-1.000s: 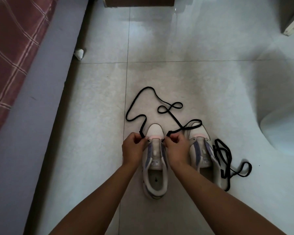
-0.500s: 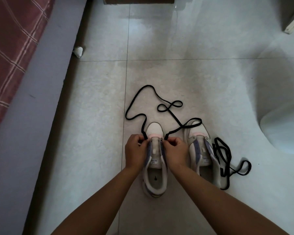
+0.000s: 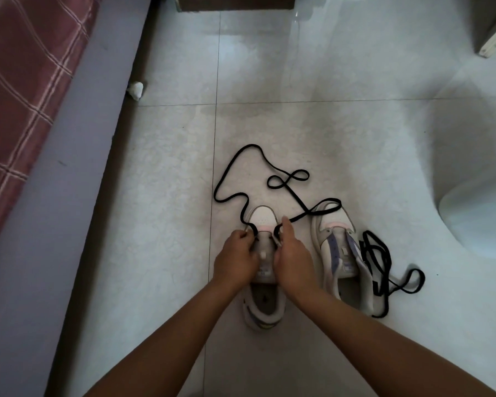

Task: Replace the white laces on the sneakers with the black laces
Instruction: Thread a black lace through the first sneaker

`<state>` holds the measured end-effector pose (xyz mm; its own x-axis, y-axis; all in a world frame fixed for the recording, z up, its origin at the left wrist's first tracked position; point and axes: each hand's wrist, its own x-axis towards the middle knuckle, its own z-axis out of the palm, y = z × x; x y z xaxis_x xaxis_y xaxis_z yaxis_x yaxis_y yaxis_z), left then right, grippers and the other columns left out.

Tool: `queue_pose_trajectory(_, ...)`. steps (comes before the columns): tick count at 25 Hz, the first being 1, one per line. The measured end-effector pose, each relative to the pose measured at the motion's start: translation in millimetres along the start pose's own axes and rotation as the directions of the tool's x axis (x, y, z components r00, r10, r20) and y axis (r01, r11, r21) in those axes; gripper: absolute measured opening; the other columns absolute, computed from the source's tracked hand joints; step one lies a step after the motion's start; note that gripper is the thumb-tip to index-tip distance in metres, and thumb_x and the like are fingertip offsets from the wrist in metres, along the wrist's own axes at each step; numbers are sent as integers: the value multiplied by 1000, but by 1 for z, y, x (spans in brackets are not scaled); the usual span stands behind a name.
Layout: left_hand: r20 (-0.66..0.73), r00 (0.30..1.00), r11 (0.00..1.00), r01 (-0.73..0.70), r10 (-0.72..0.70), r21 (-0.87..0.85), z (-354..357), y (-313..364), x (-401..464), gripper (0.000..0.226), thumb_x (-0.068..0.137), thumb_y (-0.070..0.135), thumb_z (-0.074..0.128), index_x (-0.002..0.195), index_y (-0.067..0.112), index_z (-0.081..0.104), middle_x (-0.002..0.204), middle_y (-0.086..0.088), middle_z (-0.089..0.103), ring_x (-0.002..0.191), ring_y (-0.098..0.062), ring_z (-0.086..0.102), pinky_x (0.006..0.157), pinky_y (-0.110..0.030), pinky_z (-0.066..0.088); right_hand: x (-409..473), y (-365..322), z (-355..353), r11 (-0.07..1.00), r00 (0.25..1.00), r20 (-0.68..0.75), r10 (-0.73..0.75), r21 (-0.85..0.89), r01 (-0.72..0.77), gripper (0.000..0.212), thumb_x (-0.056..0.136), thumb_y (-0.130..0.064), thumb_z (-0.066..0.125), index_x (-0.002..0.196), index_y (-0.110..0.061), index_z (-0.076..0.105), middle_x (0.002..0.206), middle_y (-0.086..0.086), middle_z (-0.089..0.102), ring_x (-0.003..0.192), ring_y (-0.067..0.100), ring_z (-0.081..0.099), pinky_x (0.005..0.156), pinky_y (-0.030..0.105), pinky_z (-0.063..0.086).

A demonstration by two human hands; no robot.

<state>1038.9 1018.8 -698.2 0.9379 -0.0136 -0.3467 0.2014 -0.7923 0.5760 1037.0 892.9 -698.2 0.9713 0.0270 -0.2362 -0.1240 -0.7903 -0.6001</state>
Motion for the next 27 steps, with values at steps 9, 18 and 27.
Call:
queue_pose_trajectory(9,38,998,969,-41,51,-244,-12,-22,8,30,90,4,53,118,6,63,123,-8,55,106,-9,49,79,-5,29,13,-2,-15,819,952,199,-230,-489,300,31,75,-10,68,105,-8,61,91,14,65,82,30,62,64,33,47)
queue_pose_trajectory(18,83,996,937,15,15,-348,-10,-23,6,31,95,11,51,124,12,60,129,-2,51,110,-2,46,92,-9,31,20,-16,-15,382,792,272,-546,-761,525,17,71,-16,52,66,-17,68,69,2,63,62,19,60,55,26,46)
queue_pose_trajectory(27,77,989,862,150,-128,-484,-4,-17,-4,36,98,16,45,134,14,51,137,-1,47,122,-11,46,108,-29,36,26,0,-7,688,793,130,-596,-427,587,23,61,1,78,82,-2,67,70,11,65,61,26,63,53,25,47)
